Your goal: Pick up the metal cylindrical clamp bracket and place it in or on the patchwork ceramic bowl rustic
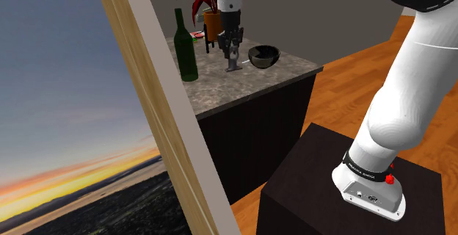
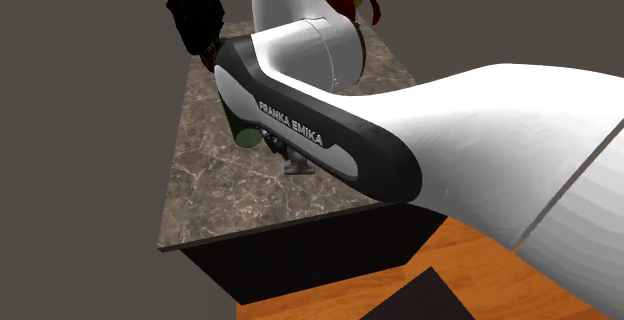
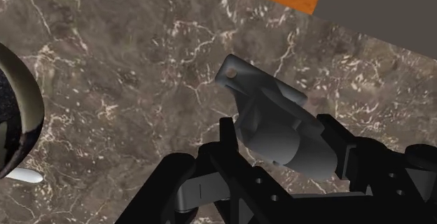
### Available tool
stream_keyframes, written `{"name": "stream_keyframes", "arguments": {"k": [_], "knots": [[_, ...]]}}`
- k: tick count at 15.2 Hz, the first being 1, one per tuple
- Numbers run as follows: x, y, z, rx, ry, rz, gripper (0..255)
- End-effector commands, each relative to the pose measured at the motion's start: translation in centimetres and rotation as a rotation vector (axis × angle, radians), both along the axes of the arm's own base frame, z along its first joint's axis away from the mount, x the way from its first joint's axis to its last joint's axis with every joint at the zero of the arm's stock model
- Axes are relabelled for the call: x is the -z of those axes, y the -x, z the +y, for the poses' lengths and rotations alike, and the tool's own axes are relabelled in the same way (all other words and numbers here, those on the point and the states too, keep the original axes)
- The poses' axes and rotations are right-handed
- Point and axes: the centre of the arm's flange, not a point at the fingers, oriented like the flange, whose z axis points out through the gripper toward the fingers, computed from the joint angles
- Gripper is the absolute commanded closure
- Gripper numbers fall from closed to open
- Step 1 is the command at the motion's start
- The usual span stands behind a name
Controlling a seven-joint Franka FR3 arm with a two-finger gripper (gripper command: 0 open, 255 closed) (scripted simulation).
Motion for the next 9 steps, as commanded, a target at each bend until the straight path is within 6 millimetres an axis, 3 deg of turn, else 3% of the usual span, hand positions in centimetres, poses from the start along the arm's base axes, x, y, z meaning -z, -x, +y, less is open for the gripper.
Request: {"name": "stream_keyframes", "arguments": {"k": [1, 9], "knots": [[-1.0, 0.0, 0.0, 0.000, 0.000, 0.000, 255], [-5.3, 0.0, 0.0, 0.000, 0.000, 0.000, 255]]}}
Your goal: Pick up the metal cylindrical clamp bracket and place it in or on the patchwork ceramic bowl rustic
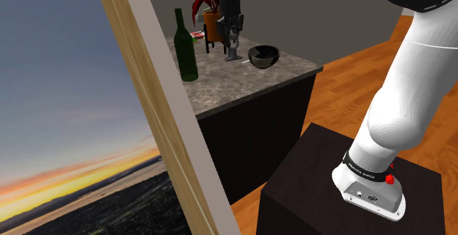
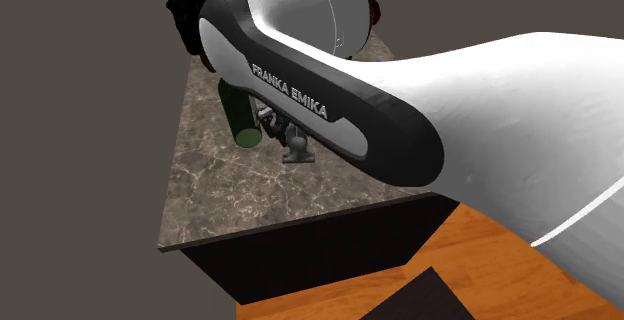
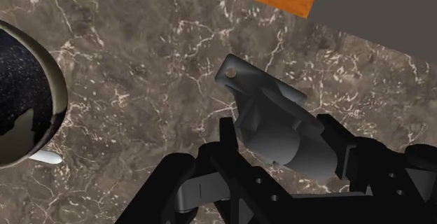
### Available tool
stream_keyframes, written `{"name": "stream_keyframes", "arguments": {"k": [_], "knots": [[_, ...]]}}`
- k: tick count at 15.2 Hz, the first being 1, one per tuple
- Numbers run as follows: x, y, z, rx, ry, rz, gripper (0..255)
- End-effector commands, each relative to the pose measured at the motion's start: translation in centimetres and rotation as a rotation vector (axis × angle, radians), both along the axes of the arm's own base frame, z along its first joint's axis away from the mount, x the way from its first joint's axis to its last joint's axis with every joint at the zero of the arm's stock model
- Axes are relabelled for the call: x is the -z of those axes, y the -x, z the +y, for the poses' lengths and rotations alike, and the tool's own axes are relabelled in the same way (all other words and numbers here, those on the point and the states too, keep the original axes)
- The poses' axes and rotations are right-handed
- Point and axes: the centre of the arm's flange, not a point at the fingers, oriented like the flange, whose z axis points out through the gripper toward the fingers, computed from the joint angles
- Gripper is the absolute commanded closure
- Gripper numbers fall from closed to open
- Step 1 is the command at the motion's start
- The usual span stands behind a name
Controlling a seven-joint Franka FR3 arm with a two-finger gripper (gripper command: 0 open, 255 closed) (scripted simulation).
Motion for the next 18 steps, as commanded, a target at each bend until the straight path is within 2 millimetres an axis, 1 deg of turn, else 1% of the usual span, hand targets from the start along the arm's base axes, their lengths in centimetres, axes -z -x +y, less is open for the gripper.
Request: {"name": "stream_keyframes", "arguments": {"k": [1, 3, 4, 18], "knots": [[-1.0, -0.1, -0.1, 0.000, 0.000, 0.000, 255], [-2.1, -0.1, -0.1, 0.000, 0.000, 0.000, 255], [-2.2, -0.1, -0.1, 0.000, 0.000, 0.000, 255], [-3.3, -1.8, -18.4, 0.000, 0.000, 0.000, 255]]}}
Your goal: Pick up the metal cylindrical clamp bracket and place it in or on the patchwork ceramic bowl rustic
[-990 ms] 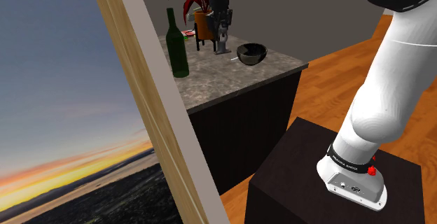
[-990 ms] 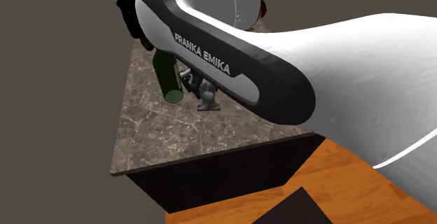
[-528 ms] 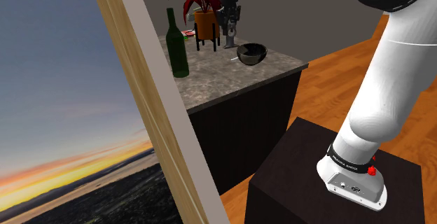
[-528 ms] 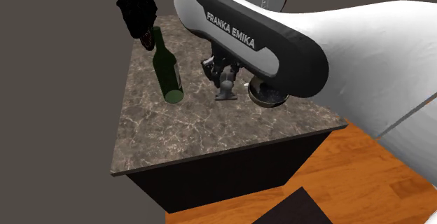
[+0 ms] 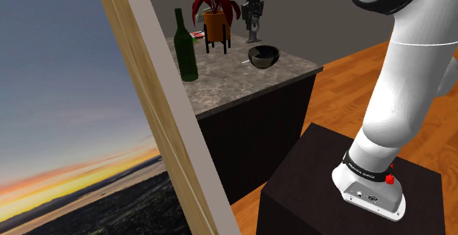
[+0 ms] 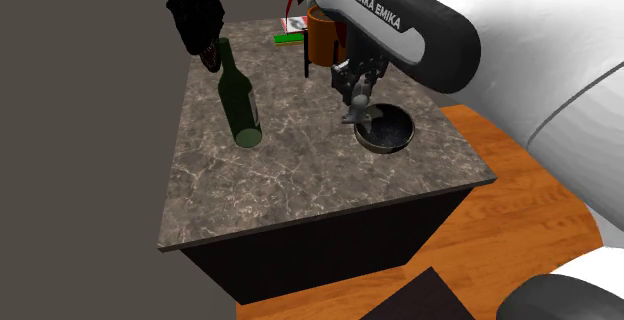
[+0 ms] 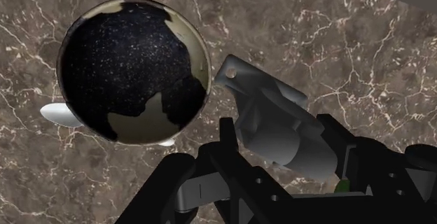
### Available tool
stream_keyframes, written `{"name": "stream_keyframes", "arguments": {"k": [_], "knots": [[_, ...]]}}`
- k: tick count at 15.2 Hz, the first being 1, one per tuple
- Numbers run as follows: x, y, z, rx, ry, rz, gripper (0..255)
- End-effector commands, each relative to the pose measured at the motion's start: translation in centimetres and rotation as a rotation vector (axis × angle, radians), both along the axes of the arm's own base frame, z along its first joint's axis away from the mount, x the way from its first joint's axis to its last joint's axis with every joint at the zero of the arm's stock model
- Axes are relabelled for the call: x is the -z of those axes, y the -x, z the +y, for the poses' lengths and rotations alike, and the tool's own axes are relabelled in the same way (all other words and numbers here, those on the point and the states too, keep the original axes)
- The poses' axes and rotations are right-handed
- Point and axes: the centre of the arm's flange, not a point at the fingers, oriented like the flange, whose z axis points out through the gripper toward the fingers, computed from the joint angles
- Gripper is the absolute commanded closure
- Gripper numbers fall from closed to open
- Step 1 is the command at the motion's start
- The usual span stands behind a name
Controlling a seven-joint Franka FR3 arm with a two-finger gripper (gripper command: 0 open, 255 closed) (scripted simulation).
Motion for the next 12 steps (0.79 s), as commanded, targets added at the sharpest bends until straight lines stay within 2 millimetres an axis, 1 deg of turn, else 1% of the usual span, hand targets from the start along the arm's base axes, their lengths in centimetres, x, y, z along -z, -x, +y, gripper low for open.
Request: {"name": "stream_keyframes", "arguments": {"k": [1, 7, 8, 12], "knots": [[-0.4, -0.4, -2.9, -0.002, 0.000, 0.000, 255], [-0.9, -1.2, -10.7, -0.002, 0.000, 0.000, 255], [-1.0, -1.3, -12.6, -0.002, 0.000, 0.000, 255], [1.1, -1.3, -12.6, -0.002, 0.000, 0.000, 255]]}}
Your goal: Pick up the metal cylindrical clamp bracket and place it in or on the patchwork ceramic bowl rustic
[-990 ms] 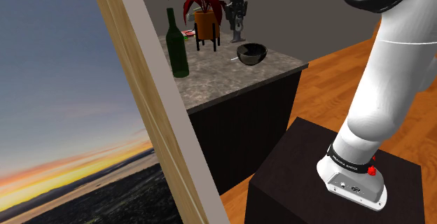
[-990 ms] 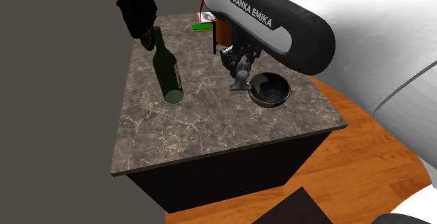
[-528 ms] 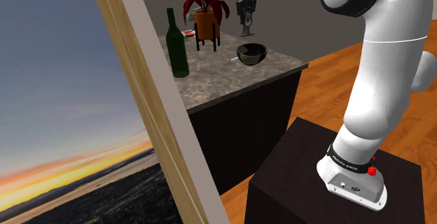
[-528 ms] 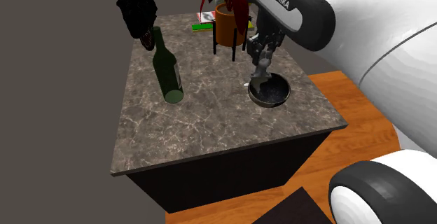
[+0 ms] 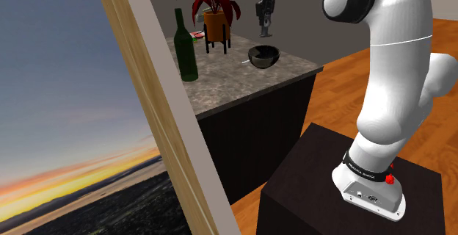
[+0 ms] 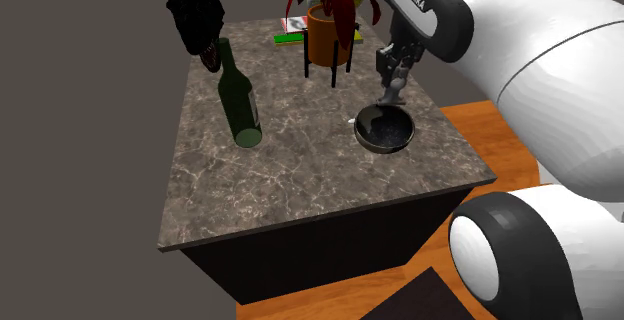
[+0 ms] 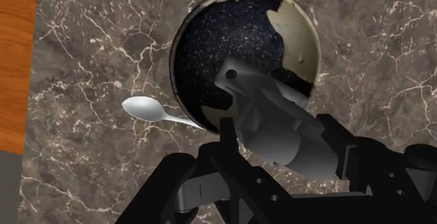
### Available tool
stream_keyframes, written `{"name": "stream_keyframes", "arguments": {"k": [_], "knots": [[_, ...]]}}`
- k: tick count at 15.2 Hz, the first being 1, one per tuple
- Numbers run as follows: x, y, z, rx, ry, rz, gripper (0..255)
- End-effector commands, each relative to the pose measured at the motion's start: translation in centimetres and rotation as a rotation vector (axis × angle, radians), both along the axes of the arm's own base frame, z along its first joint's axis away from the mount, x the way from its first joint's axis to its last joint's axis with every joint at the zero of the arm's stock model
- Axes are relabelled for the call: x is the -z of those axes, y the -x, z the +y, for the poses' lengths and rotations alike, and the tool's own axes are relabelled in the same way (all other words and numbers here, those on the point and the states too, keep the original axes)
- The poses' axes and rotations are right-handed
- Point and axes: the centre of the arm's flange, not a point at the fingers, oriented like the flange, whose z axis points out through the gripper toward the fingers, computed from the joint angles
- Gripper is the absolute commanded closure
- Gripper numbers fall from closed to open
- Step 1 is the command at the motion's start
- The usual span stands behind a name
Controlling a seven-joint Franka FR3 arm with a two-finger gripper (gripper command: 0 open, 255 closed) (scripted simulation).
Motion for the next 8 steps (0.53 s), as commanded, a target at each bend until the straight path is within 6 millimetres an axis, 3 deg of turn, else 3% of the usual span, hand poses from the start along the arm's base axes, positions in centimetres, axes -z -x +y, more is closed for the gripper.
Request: {"name": "stream_keyframes", "arguments": {"k": [1, 8], "knots": [[1.1, 0.0, -0.1, -0.001, 0.000, -0.001, 255], [4.8, 0.0, -0.1, -0.001, 0.000, -0.001, 255]]}}
